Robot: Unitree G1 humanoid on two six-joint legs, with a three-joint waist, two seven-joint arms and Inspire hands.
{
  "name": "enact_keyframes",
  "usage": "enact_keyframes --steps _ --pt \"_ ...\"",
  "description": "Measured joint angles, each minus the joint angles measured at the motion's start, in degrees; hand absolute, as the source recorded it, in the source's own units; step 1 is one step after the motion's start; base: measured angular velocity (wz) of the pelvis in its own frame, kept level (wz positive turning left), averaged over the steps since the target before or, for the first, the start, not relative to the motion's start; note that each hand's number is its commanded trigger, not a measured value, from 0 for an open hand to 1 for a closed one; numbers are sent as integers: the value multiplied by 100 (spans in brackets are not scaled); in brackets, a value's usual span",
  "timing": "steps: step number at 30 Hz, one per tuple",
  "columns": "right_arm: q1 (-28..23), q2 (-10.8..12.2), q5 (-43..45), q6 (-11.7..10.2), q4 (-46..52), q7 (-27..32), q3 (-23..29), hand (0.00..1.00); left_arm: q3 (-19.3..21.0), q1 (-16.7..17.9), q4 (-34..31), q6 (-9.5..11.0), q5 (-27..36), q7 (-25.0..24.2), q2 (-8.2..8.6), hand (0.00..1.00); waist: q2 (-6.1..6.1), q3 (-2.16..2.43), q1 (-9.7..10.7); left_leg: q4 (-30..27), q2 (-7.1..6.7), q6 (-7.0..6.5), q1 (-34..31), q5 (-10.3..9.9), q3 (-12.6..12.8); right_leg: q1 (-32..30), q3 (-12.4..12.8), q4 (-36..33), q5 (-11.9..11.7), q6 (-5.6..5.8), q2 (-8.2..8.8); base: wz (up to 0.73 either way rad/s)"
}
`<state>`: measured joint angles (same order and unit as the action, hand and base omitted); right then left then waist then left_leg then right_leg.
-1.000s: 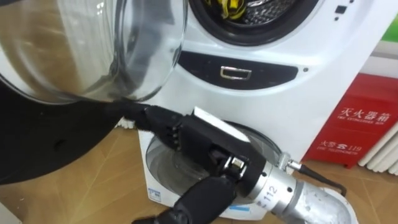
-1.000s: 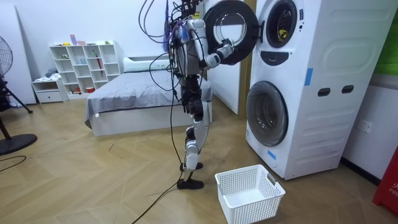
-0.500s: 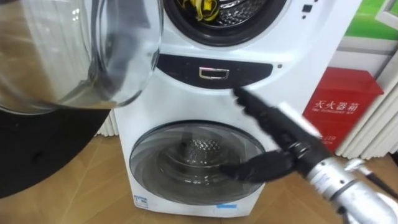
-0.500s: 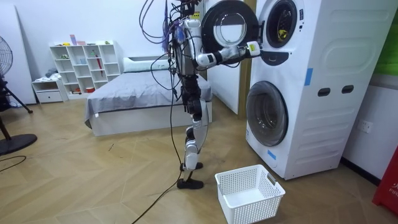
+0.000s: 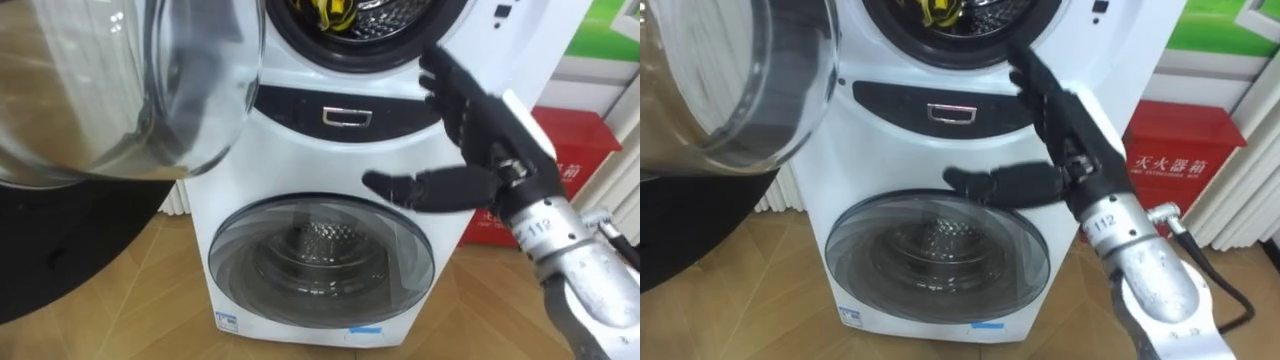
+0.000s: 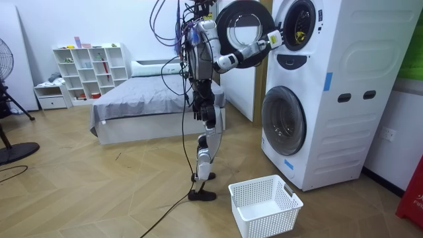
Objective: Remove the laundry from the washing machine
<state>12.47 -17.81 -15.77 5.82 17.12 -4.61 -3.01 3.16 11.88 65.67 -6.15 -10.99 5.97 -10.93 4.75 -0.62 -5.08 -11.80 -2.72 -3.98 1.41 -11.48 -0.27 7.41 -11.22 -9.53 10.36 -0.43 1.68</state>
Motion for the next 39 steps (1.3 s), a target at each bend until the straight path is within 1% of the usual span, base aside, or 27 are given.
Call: enact_keyframes --steps 3,7,11,13,14,15,16,17,18,19,23,24,25,26,27,28,29,30,31,32,33,34,35,36,37,38,39 --pt "122 233 -270 -1 20 35 -89 0 0 -19 0 8 1 0 2 0 -1 0 -28 -51 2 0 -2 0 1 36 -62 0 0 0 1 6" --pt "288 242 -451 -9 5 91 -208 0 -9 -46 3 8 -40 -1 2 0 -8 -2 -88 -137 -1 -16 -18 -19 -3 63 -85 -9 10 16 11 12" --pt "419 236 -447 -81 -56 157 -203 0 19 -104 6 12 -51 -1 14 0 -24 -11 -282 -458 9 -8 -128 -100 -3 84 11 -53 40 51 -13 6" --pt "502 185 -534 -104 -130 202 -203 0 2 -56 -16 16 -44 0 32 0 -76 -36 -337 -851 55 -2 -280 -323 -40 74 17 -174 168 35 -61 0" --pt "495 190 -646 -153 -188 203 -207 0 4 11 -29 21 -38 0 41 0 -162 -70 -345 -1164 116 12 -379 -524 -60 67 18 -286 280 -23 -122 4" --pt "482 206 -687 -178 -275 203 -213 0 9 43 -9 12 17 0 44 0 -183 -60 -337 -1407 160 27 -473 -675 -80 60 11 -407 403 -44 -158 4" --pt "479 206 -694 -178 -307 207 -205 0 16 53 11 11 20 0 47 0 -189 -58 -333 -1510 184 36 -502 -732 -80 59 8 -456 450 -51 -177 0" --pt "479 206 -689 -179 -329 239 -195 0 51 115 17 0 14 0 60 0 -201 -42 -339 -1637 210 61 -578 -793 -92 36 11 -541 520 -73 -198 0" --pt "479 202 -700 -198 -328 268 -194 0 64 149 15 -5 13 0 64 0 -194 -27 -331 -1666 211 69 -603 -799 -102 26 6 -556 551 -82 -198 6" --pt "480 203 -795 -252 -325 357 -193 0 57 205 2 -9 17 0 70 0 -197 3 -322 -1692 214 78 -638 -798 -139 -7 -5 -604 567 -104 -192 8" --pt "484 190 -965 -365 -354 506 -195 0 108 316 18 -12 18 -1 48 0 -185 56 -305 -1715 230 186 -726 -674 -70 -89 -9 -643 642 -186 -156 9" --pt "487 193 -943 -368 -366 528 -196 0 112 304 37 -2 25 -1 31 0 -127 55 -271 -2063 224 354 -961 -545 6 -127 -1 -656 677 -224 -120 29" --pt "486 199 -968 -369 -381 547 -197 0 106 281 46 13 28 -2 21 0 -84 16 -275 -2357 208 484 -1198 -477 30 -131 32 -665 701 -265 -83 13" --pt "503 185 -1029 -370 -498 570 -212 0 98 290 14 41 43 -2 28 0 -49 12 -365 -2136 203 547 -1471 -431 24 -141 127 -649 724 -247 -58 -22" --pt "499 148 -1107 -334 -565 585 -163 0 111 340 6 66 113 -5 33 0 -52 25 -479 -1576 246 548 -1649 -173 26 -150 198 -657 783 -178 -57 -35" --pt "490 153 -1104 -307 -575 588 -153 0 126 398 8 69 136 -15 25 0 -79 40 -515 -1479 295 542 -1725 4 12 -129 232 -656 837 -113 -47 -33" --pt "490 157 -1096 -299 -552 566 -142 0 167 521 26 69 134 -38 12 0 -78 98 -504 -1425 287 481 -1766 202 24 -106 263 -661 903 -56 -18 -13" --pt "491 158 -1098 -320 -489 573 -92 0 184 536 58 69 146 -43 -15 0 -46 103 -470 -1352 237 257 -1701 377 94 -89 268 -659 919 -19 40 -10" --pt "492 160 -1115 -328 -484 577 -78 0 175 531 62 69 151 -45 -31 0 -17 107 -465 -1340 211 242 -1666 399 162 -75 291 -661 906 -5 84 -14" --pt "487 162 -1096 -326 -490 587 -81 0 158 508 61 69 161 -47 -33 0 8 120 -462 -1360 136 156 -1604 338 250 -32 310 -656 897 30 201 -19" --pt "481 162 -1060 -326 -490 588 -81 0 159 477 61 69 162 -47 -31 0 15 123 -454 -1370 80 129 -1573 294 266 -9 326 -672 920 68 260 -13" --pt "478 157 -1053 -331 -490 621 -74 0 157 357 58 79 231 -46 -43 0 34 124 -394 -1387 -9 68 -1528 208 312 -15 332 -848 967 129 375 0" --pt "472 152 -1057 -332 -490 683 -87 0 149 194 70 121 368 -35 -65 0 -5 93 -353 -1365 -73 0 -1448 134 393 -96 376 -1262 1015 204 492 0" --pt "473 138 -1037 -332 -490 731 -107 0 96 44 74 174 482 -9 -106 0 -57 42 -337 -1311 -148 -71 -1321 74 452 -294 475 -1848 1028 231 615 -6" --pt "473 137 -1001 -333 -486 757 -136 0 69 -18 77 197 514 -7 -137 0 -50 27 -321 -1246 -198 -100 -1240 56 488 -430 549 -2194 1025 238 692 -15" --pt "459 140 -895 -333 -487 759 -168 0 36 -167 79 218 537 -5 -204 0 -44 4 -300 -1151 -292 -176 -1077 6 547 -668 649 -2800 937 358 820 -20" --pt "417 127 -879 -335 -503 752 -167 0 16 -275 79 244 517 -5 -249 0 -96 -45 -292 -1119 -321 -238 -892 -78 566 -869 704 -3339 686 430 841 -20"
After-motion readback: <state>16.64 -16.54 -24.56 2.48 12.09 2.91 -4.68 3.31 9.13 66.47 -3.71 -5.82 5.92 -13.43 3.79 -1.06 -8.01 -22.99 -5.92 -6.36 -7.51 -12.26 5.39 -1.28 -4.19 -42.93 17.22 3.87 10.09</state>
